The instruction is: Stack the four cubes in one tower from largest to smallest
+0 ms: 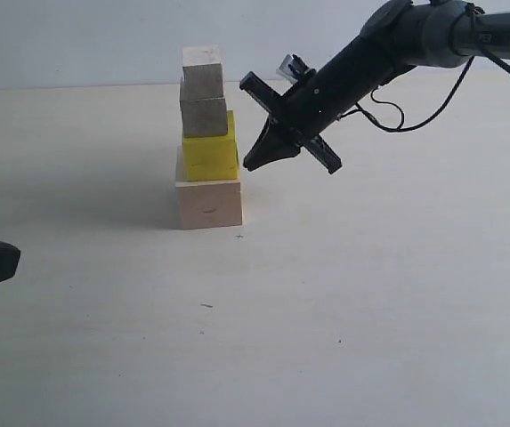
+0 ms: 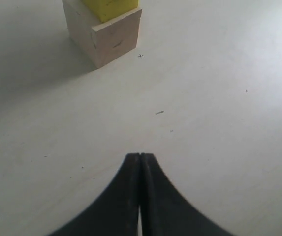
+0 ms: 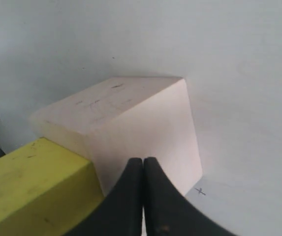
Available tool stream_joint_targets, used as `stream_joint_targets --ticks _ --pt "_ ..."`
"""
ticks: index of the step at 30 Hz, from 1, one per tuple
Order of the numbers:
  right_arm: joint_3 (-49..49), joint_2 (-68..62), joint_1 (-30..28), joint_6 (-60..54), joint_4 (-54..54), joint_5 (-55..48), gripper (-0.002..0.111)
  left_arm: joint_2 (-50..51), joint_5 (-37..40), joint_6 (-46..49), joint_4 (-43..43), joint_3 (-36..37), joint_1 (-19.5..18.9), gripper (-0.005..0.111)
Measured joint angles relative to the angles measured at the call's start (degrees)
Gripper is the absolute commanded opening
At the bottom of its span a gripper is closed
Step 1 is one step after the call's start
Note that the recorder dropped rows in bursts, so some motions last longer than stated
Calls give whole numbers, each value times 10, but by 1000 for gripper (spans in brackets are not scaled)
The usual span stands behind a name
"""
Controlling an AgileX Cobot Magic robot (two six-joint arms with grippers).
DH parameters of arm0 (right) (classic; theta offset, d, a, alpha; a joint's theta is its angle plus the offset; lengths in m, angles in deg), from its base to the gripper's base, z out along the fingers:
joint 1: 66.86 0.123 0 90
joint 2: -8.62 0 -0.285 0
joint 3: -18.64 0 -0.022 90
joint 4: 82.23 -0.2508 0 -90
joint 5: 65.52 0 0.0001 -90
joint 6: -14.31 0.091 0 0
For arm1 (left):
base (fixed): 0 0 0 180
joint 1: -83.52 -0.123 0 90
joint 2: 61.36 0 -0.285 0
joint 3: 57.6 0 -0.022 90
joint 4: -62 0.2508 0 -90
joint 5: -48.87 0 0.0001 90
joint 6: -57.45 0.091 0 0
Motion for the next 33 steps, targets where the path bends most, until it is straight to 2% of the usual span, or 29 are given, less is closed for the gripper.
stream_joint_targets --ticks 9,17,21,25,33 --pt "0 6 0 7 26 -21 0 0 0 0 0 0 0 0" --pt "-1 63 1 13 133 -21 0 0 0 0 0 0 0 0" --pt "-115 114 1 -1 150 33 0 0 0 0 1 0 0 0" --pt "-246 170 1 -85 71 103 0 0 -4 0 1 0 0 0" --pt "-293 153 1 -175 -95 125 0 0 -5 0 0 0 0 0"
